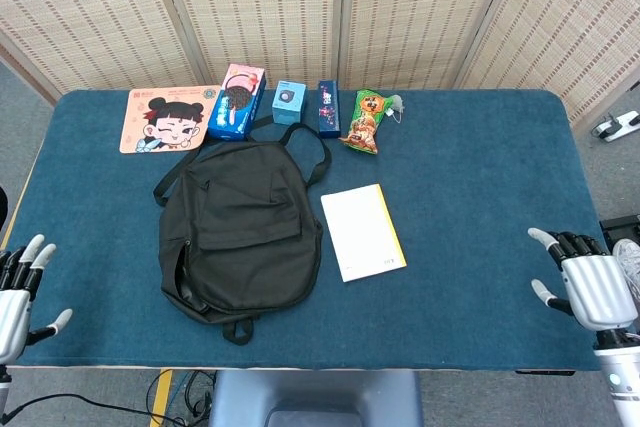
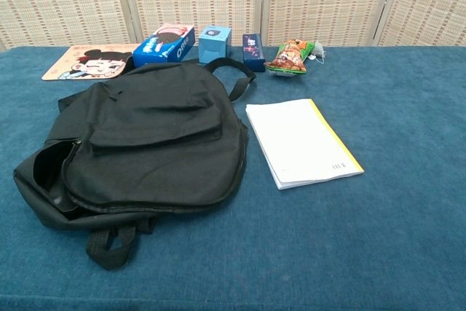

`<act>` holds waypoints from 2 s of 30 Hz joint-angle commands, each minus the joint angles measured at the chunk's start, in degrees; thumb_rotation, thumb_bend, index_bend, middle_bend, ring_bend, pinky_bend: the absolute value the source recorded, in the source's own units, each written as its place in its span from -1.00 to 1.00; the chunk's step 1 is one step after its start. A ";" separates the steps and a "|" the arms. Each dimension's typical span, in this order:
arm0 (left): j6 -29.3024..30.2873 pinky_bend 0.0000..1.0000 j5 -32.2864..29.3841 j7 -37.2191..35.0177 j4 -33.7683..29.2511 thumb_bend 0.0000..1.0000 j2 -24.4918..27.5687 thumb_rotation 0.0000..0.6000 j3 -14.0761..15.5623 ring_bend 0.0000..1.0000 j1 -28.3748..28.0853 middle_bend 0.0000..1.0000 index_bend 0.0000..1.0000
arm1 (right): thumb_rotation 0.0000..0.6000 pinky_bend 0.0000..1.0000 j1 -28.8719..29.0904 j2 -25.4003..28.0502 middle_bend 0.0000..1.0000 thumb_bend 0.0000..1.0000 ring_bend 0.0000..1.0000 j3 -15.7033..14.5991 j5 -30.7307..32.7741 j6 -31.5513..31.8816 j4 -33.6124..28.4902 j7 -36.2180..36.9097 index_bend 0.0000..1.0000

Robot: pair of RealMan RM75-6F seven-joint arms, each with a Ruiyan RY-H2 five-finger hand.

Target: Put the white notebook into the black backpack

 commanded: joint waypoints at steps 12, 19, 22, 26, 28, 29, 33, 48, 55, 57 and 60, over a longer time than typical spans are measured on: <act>0.51 -0.94 0.99 0.40 -1.04 -0.59 0.56 1.00 0.06 -0.99 -0.07 -1.00 -0.89 | 1.00 -0.49 9.44 -3.15 -0.42 -0.62 -0.54 1.41 -1.56 -11.22 7.23 1.88 -0.57; 1.62 -0.94 1.68 0.98 -2.21 -0.59 1.36 1.00 0.28 -0.99 0.50 -1.00 -0.88 | 1.00 -0.49 15.55 -8.01 -0.42 -0.79 -0.54 1.22 -5.34 -15.99 14.37 3.62 -0.57; 1.72 -0.94 1.44 0.87 -2.36 -0.59 1.31 1.00 0.37 -0.99 0.75 -1.00 -0.88 | 1.00 -0.49 17.96 -10.35 -0.42 -0.85 -0.56 0.78 -7.34 -17.37 17.56 4.78 -0.57; 2.02 -0.94 1.46 1.08 -2.41 -0.59 1.28 1.00 0.42 -0.99 0.99 -1.00 -0.88 | 1.00 -0.50 20.54 -14.06 -0.43 -0.96 -0.60 -0.04 -10.06 -17.44 22.53 6.94 -0.57; 1.99 -0.94 1.44 1.07 -2.40 -0.59 1.26 1.00 0.45 -0.99 1.04 -1.00 -0.88 | 1.00 -0.52 21.57 -15.55 -0.45 -0.98 -0.63 -0.38 -10.80 -17.66 24.52 8.02 -0.57; 1.94 -0.94 1.40 1.10 -2.39 -0.59 1.24 1.00 0.46 -0.99 1.04 -1.00 -0.88 | 1.00 -0.54 22.10 -16.27 -0.47 -0.99 -0.64 -0.55 -11.19 -17.72 25.40 8.65 -0.57; 1.69 -0.94 1.23 1.07 -2.40 -0.59 1.03 1.00 0.53 -0.99 1.07 -1.00 -0.88 | 1.00 -0.60 24.40 -19.61 -0.53 -1.00 -0.72 -1.43 -12.67 -18.22 29.88 10.85 -0.57; 1.69 -0.94 0.78 1.09 -2.62 -0.59 0.94 1.00 0.51 -0.99 1.40 -1.00 -0.88 | 1.00 -0.82 30.87 -30.09 -0.70 -1.00 -0.92 -5.03 -15.73 -19.84 45.65 16.08 -0.61; 1.08 -0.94 0.60 1.23 -2.66 -0.59 0.92 1.00 0.41 -0.99 1.11 -1.00 -0.88 | 1.00 -0.85 32.05 -33.05 -0.72 -1.00 -0.94 -6.46 -15.94 -19.27 50.35 17.53 -0.64; 1.12 -0.94 0.61 1.18 -2.79 -0.59 0.95 1.00 0.35 -0.99 1.10 -1.00 -0.88 | 1.00 -0.86 32.24 -33.85 -0.73 -1.00 -0.94 -6.98 -15.99 -19.21 51.50 17.94 -0.65; 1.06 -0.94 0.61 1.08 -2.74 -0.59 0.90 1.00 0.36 -0.99 1.10 -1.00 -0.88 | 1.00 -0.87 32.50 -34.80 -0.73 -1.00 -0.95 -7.64 -16.13 -19.11 52.99 18.31 -0.65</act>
